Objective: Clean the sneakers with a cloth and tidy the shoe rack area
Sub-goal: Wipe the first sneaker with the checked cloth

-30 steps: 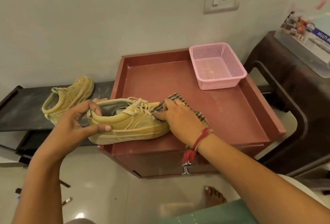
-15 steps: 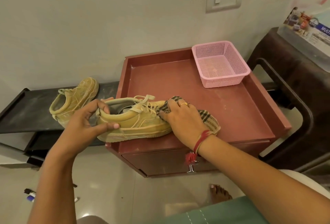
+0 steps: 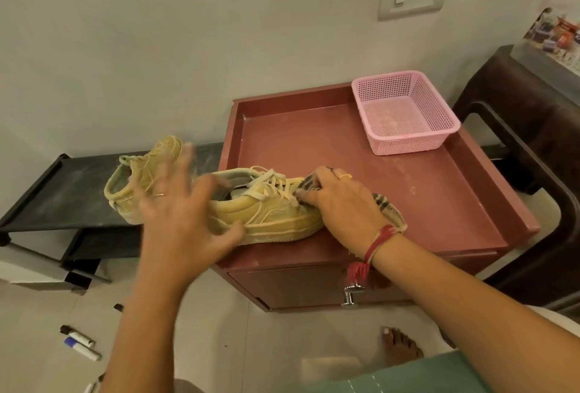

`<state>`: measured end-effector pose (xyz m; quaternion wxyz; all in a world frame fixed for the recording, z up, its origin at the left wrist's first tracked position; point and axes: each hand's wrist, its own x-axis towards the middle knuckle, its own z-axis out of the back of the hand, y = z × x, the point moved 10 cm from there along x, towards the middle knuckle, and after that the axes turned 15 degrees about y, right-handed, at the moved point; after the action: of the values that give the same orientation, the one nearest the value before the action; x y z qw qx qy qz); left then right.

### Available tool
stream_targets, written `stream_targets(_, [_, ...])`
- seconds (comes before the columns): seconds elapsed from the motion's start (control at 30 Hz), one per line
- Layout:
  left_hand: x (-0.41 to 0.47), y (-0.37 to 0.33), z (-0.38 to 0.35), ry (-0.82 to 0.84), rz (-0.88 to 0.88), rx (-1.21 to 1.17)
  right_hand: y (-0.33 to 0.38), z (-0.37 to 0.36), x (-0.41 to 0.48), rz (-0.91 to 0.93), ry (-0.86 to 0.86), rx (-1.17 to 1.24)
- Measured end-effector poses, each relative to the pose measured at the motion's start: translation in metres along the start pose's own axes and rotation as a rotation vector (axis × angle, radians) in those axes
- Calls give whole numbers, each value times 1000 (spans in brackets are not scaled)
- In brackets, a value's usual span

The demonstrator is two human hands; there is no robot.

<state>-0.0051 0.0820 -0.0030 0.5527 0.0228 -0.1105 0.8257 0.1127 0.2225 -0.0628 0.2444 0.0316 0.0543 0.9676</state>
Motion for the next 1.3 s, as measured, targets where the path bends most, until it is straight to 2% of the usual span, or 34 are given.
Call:
stream_targets(0.07, [2, -46, -8, -33, -68, 150, -7, 4, 1, -73, -44, -14])
stream_targets(0.13, [7, -70, -24, -29, -81, 245, -9, -5, 8, -79, 15, 122])
stream_targets(0.23, [13, -64, -40, 7, -4, 296, -5, -13, 13, 28, 100, 314])
stream_targets(0.3, [13, -59, -42, 15, 22, 305, -3, -16, 11, 76, 116, 286])
stream_targets(0.43, [18, -54, -35, 36, 28, 301, -18, -3, 9, -15, -33, 174])
stream_targets(0.6, [14, -40, -29, 93, 4, 292, 2, -8, 7, 118, 61, 276])
stream_targets(0.67, [15, -38, -29, 109, -48, 251, -7, -6, 5, 37, 0, 185])
stream_targets(0.77, [16, -33, -26, 107, -49, 144, -35, 2, 5, -192, -62, 8])
stream_targets(0.8, [16, -33, -26, 108, -45, 125, -49, 4, 6, -245, -54, 69])
stream_targets(0.87, [15, -33, -27, 101, -42, 107, -64, 13, 3, -230, -100, 428])
stream_targets(0.93, [16, -32, -26, 86, -39, 99, -46, 36, -10, -89, -255, 728])
stream_targets(0.97, [16, -32, -25, 78, -40, 94, -27, 43, -16, -5, -286, 764])
stream_targets(1.03, [17, -32, -24, 64, -49, 78, 22, 39, -25, 135, -223, 622])
stream_targets(1.1, [16, -30, -24, 61, -59, 49, 53, 26, -28, 184, -162, 286])
stream_targets(1.17, [16, -27, -22, 56, -71, -1, 60, 16, -27, 205, -175, -10])
stream_targets(1.23, [19, -25, -22, 57, -77, -39, 53, 10, -24, 190, -153, -118])
stream_targets(1.3, [18, -23, -22, 62, -79, -40, 45, 9, -22, 138, -125, -115])
